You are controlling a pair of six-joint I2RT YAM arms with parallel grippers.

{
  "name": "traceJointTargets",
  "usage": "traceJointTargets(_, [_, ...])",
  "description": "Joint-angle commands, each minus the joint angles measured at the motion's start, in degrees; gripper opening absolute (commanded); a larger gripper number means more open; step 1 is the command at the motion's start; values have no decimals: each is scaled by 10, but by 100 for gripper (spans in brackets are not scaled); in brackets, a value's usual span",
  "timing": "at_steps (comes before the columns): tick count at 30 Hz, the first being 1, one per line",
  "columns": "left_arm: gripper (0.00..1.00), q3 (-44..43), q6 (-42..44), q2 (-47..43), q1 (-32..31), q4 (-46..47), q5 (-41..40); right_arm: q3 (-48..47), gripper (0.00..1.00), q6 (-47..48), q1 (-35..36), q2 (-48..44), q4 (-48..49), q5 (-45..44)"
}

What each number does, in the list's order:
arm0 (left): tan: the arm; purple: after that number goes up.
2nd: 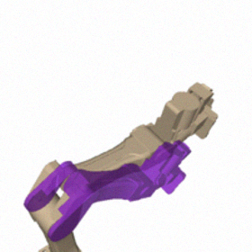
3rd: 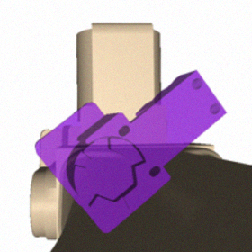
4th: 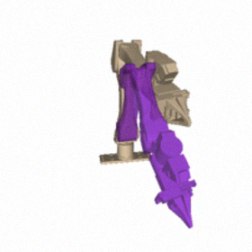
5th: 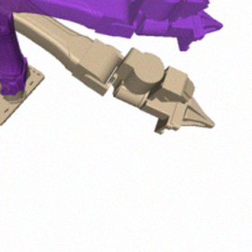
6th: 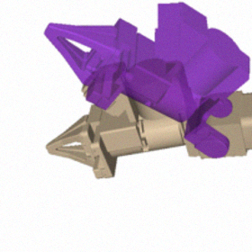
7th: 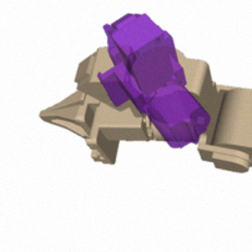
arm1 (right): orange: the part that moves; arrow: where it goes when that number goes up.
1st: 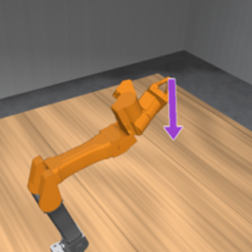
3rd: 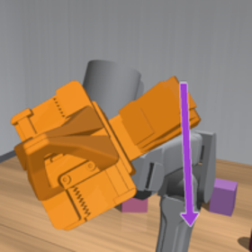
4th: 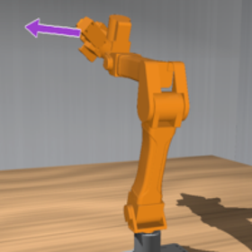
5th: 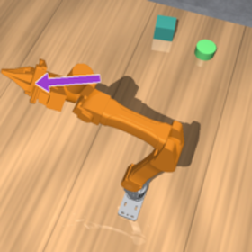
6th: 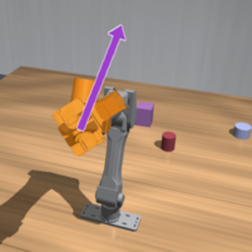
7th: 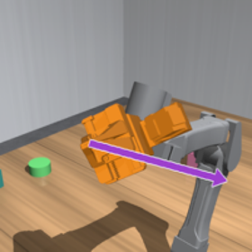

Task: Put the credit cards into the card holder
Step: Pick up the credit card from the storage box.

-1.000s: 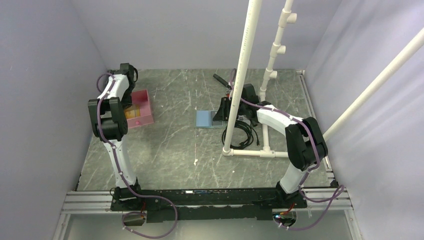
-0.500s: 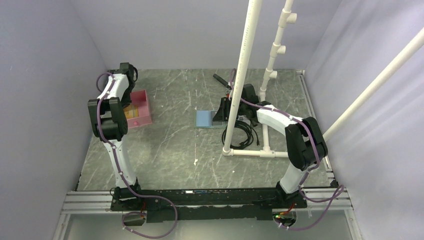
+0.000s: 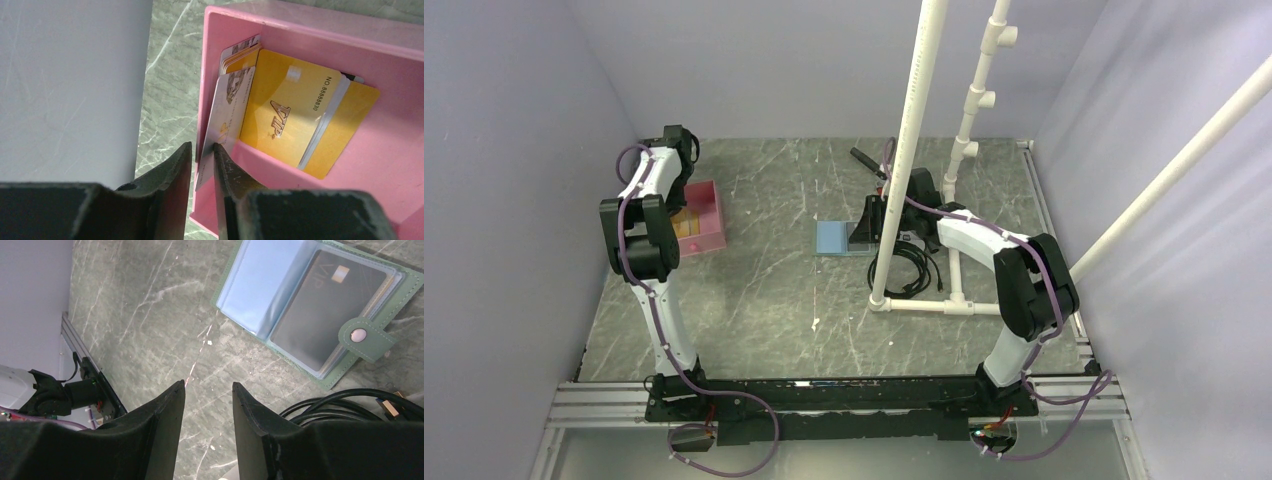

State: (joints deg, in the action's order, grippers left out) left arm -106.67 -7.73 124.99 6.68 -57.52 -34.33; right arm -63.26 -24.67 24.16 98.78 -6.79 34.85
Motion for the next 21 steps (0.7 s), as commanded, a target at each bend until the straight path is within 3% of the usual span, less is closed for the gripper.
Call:
traceJointTargets(1, [27, -24, 4, -19, 1, -11, -14, -21, 42, 2, 3, 2, 16, 8])
traceJointTargets(21, [19, -43, 7, -19, -20, -25, -39, -26, 42, 6, 8, 5, 11, 12])
